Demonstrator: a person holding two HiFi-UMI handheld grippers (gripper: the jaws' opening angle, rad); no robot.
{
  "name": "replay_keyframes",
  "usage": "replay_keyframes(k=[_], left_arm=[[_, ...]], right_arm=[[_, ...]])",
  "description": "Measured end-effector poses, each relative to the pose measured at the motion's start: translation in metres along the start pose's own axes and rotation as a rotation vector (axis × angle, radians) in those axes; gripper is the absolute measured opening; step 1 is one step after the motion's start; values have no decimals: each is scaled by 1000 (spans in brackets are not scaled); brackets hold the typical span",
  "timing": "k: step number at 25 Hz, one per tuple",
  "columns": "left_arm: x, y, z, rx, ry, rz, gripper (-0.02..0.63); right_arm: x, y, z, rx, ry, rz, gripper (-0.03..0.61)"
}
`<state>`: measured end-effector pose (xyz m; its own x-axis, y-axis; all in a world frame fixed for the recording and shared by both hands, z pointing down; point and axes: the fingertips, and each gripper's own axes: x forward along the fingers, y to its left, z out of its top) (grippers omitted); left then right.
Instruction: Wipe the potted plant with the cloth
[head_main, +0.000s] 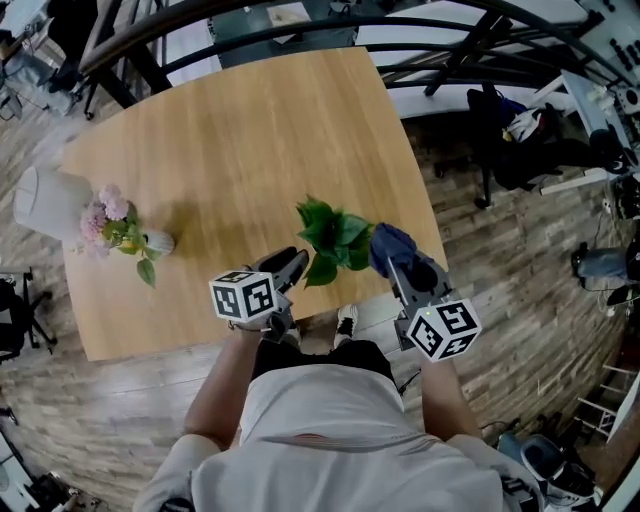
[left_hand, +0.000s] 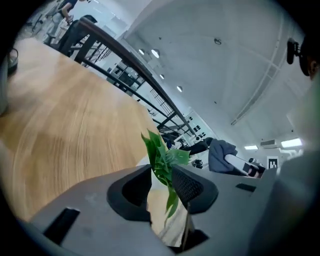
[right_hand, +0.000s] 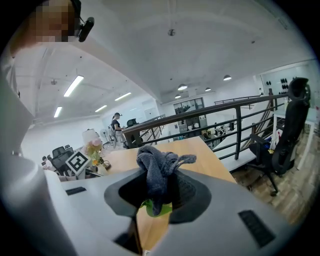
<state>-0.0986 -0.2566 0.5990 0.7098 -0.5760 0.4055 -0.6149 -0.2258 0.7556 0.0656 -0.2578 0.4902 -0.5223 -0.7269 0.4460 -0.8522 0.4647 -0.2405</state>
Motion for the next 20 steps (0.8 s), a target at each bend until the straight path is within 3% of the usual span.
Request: replay_keyframes(k=[5, 12, 16, 20], left_arm=[[41, 18, -14, -154, 78, -78, 106], [61, 23, -16, -264, 91, -93, 106], [63, 25, -13, -309, 65, -79, 104], [62, 27, -13, -310, 50, -57, 103]], right_arm=[[0, -4, -18, 41, 30, -12, 153], [0, -1, -31, 101, 61, 17, 153], [14, 11, -38, 160, 76, 87, 152], [45, 31, -53, 300, 131, 240, 153]])
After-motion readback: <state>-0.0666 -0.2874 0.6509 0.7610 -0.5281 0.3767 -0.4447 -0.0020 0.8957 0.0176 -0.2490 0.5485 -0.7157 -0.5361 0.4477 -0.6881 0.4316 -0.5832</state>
